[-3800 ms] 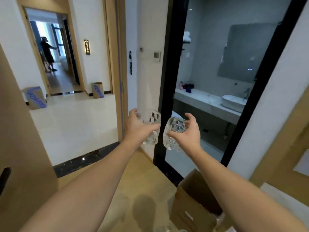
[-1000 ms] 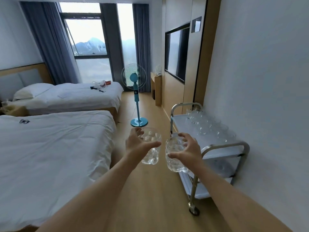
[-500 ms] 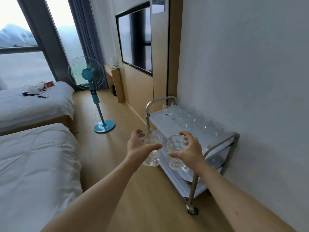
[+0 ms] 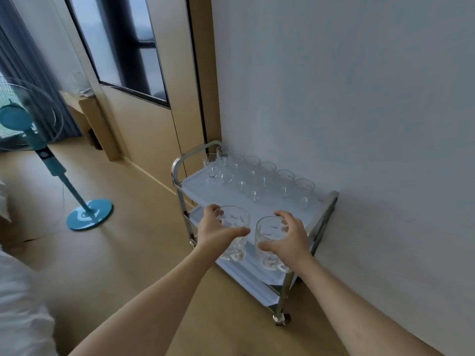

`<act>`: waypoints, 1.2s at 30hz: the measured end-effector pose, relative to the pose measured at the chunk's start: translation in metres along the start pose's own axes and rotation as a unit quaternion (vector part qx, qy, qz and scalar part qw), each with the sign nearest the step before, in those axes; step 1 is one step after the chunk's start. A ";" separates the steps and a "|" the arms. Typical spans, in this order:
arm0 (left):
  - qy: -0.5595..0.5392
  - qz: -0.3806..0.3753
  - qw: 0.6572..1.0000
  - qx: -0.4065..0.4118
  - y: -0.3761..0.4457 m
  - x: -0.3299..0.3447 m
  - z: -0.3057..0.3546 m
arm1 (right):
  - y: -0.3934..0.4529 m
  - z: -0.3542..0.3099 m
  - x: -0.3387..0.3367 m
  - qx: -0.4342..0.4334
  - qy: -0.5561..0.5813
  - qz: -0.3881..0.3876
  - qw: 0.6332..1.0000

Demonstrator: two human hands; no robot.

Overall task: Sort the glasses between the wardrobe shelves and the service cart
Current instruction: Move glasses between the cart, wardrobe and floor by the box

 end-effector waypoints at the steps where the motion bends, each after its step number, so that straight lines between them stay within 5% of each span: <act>1: 0.000 -0.007 1.000 -0.002 0.015 0.009 -0.004 | 0.013 0.007 0.003 0.001 -0.002 0.005 1.000; 17: 0.127 -0.135 0.982 -0.032 0.183 0.128 -0.054 | 0.150 0.104 0.037 0.122 -0.037 0.054 0.990; 36: 0.211 -0.383 0.896 0.069 0.262 0.203 -0.110 | 0.176 0.145 0.068 0.301 -0.152 0.201 0.920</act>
Point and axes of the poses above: each hand's wrist, its own y-axis towards the middle knuckle, its own x-axis out of the palm, z = x × y, the point moved 5 cm from there along y, towards the middle knuckle, and after that the axes turned 4 degrees about z, right-handed, at the moved point
